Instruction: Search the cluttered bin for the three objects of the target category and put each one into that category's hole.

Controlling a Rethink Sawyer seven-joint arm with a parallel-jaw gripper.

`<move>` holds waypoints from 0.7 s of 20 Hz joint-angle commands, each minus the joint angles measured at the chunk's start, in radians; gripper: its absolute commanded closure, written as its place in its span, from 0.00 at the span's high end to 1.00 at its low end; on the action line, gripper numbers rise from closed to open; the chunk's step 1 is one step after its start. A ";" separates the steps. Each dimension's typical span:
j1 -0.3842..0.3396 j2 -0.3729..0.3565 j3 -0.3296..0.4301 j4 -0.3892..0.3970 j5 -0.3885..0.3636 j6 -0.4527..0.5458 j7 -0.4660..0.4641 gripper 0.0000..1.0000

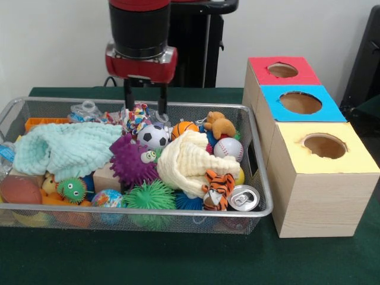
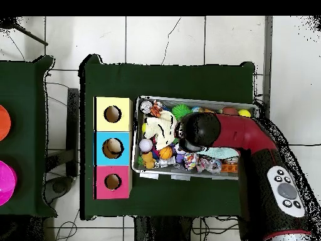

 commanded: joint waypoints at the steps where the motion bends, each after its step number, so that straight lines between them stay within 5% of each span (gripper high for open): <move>1: -0.062 0.024 0.092 0.030 -0.065 0.057 -0.262 1.00; 14: -0.086 0.008 0.099 0.109 -0.102 -0.021 -0.211 1.00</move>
